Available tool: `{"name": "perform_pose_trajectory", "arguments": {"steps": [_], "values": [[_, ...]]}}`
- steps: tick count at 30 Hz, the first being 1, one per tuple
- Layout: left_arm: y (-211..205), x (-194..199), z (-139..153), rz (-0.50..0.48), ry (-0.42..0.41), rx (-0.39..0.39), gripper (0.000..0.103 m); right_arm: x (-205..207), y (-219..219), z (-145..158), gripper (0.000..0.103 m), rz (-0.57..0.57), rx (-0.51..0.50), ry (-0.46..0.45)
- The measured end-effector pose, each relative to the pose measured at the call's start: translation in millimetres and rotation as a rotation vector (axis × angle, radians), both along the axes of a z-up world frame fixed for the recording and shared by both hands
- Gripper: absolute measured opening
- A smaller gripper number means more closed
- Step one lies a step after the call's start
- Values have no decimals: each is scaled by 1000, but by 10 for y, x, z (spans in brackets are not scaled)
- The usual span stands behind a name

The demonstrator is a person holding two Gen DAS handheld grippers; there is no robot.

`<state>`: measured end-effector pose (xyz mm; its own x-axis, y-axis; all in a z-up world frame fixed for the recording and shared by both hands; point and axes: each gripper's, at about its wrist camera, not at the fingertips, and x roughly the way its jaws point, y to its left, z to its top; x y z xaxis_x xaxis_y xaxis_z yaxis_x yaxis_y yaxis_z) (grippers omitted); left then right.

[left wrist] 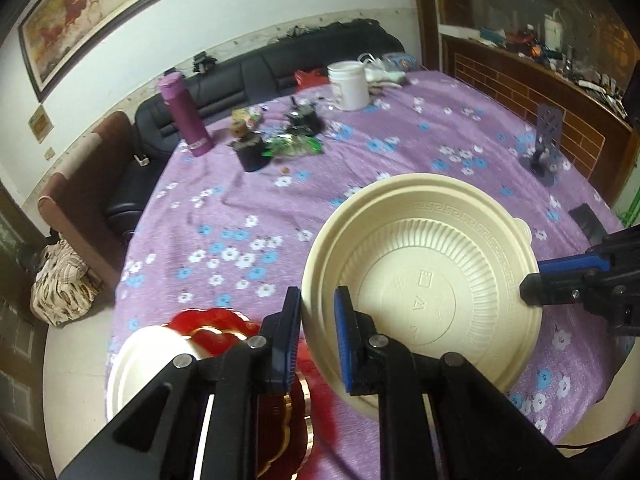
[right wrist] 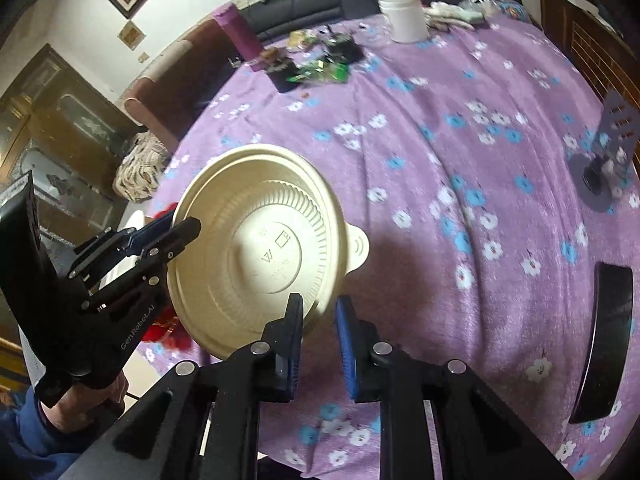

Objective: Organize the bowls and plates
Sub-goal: 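Lower the cream bowl onto the white bowl atop the red plates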

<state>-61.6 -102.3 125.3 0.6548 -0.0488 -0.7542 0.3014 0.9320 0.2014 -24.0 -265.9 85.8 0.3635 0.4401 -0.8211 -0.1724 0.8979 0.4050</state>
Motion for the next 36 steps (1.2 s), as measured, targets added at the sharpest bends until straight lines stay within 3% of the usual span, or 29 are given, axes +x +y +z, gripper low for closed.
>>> {"name": "perform_pose_trajectory", "arguments": {"steps": [21,36], "values": [[1128,-293,475,221,-100,-39,16,25,1014,614,19,206,89,-65],[1828,-462,434,391,-93,-60,16,158,1822,564,19,353,129,10]]}}
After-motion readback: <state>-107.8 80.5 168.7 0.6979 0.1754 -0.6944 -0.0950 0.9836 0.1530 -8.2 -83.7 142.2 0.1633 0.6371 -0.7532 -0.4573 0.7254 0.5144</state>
